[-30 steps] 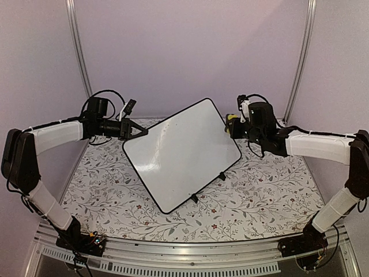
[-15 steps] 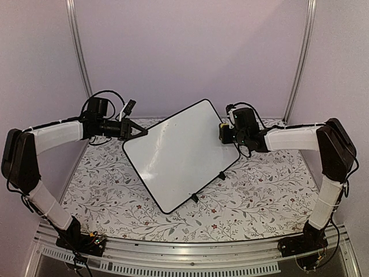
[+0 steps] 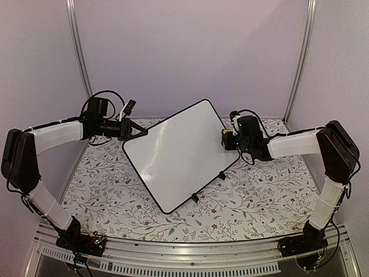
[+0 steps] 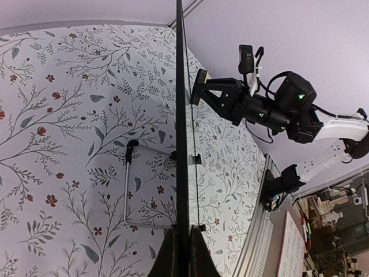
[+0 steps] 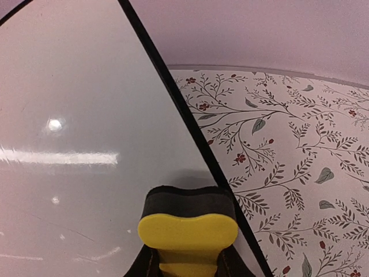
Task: Erase the whiteboard
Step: Erase the whiteboard at the center of the board.
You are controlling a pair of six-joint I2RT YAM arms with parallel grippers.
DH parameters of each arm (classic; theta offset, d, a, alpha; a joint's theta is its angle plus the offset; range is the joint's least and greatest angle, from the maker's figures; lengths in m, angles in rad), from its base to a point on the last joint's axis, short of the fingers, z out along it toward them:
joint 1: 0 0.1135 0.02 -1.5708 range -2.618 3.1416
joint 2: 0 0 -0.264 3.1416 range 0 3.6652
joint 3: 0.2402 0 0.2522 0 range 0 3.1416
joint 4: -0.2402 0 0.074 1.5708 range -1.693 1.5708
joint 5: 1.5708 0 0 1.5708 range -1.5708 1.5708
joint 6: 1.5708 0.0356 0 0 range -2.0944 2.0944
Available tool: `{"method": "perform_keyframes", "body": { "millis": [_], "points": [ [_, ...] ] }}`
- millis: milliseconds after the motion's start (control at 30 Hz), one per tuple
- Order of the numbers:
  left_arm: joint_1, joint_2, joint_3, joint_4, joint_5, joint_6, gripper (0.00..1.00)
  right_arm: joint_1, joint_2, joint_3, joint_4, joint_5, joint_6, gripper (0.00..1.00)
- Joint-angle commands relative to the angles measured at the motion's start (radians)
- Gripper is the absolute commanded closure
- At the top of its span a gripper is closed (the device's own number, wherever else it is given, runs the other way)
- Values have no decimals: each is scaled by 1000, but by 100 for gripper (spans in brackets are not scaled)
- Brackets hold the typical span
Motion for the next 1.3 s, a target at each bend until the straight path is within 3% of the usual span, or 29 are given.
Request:
{"method": "perform_keyframes", "body": {
  "millis": [0,600,967,1133,1267],
  "points": [
    [-16,0,-6,20,62,57,100,3,-4,-70,-52,-42,14,100],
    [-15,-3,-9,20,58,55,100,60,-82,-196,-63,-15,39,100],
    [-15,-4,-9,20,53,54,100,62,-399,-183,-211,60,32,100],
    [-16,-1,-7,21,47,51,100,62,-479,-159,-262,125,34,100],
    [-16,1,-7,20,46,49,94,60,-499,-150,-304,168,43,100]
  ]
}}
